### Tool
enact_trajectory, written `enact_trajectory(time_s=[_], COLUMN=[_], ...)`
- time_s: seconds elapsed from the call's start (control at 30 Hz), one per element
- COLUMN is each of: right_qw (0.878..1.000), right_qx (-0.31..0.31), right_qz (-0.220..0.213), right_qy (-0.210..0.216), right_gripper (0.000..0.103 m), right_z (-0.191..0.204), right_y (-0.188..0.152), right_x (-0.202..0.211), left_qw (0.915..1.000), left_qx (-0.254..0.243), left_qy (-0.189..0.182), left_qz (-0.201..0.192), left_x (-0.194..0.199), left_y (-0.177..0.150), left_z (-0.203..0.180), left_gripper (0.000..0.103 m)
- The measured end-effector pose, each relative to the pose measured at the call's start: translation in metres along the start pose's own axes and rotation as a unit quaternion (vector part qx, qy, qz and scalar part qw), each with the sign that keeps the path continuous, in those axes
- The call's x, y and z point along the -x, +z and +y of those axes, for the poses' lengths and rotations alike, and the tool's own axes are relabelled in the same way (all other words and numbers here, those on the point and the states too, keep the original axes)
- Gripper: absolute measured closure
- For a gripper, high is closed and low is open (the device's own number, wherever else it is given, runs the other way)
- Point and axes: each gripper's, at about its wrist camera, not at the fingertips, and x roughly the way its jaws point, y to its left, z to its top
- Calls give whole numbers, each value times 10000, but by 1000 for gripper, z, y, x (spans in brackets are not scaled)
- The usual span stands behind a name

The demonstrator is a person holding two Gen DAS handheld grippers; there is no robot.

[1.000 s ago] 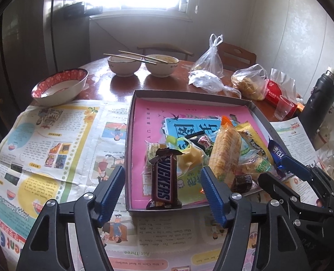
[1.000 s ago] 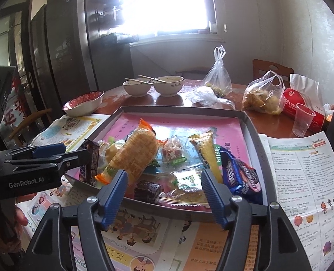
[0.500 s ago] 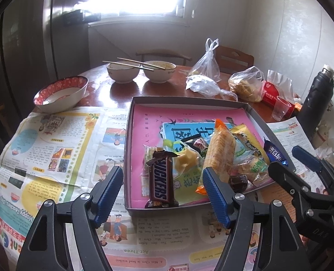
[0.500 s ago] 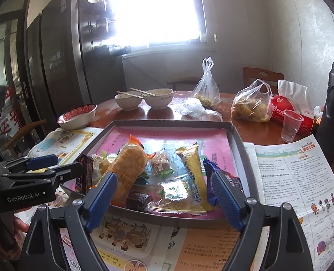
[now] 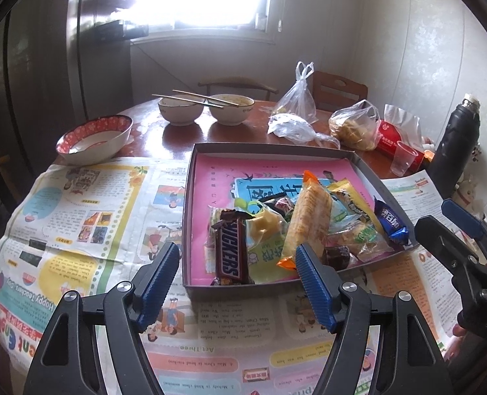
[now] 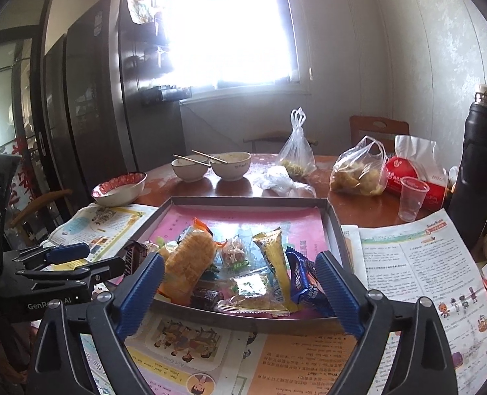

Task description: Organize snacks

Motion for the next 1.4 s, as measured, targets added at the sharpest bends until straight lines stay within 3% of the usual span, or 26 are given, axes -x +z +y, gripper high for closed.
enact_trajectory(time_s=[0.2, 0.33, 0.63, 0.9, 1.4], right_qw=[9999, 9994, 9977, 9952, 9952], right_qx=[-12, 21, -32, -134, -299], right_qz=[59, 318, 677, 951, 901], right_qy=[92, 158, -11, -181, -238], right_gripper=[8, 5, 4, 3, 2], right_z=[3, 6, 2, -4, -10], right_y=[-4, -15, -46, -66, -65], right_x=[12, 17, 27, 25, 27], left_qw=[10000, 9999, 9987, 9986, 9980], left_qx=[14, -27, -147, -111, -244], left_qy=[-5, -28, 7, -17, 100], left_qz=[-5, 123, 482, 523, 583], left_x=[11, 15, 16, 19, 19], left_y=[-9, -20, -59, -67, -70], left_z=[-3, -4, -11, -13, -15], left_gripper=[28, 28, 28, 28, 28])
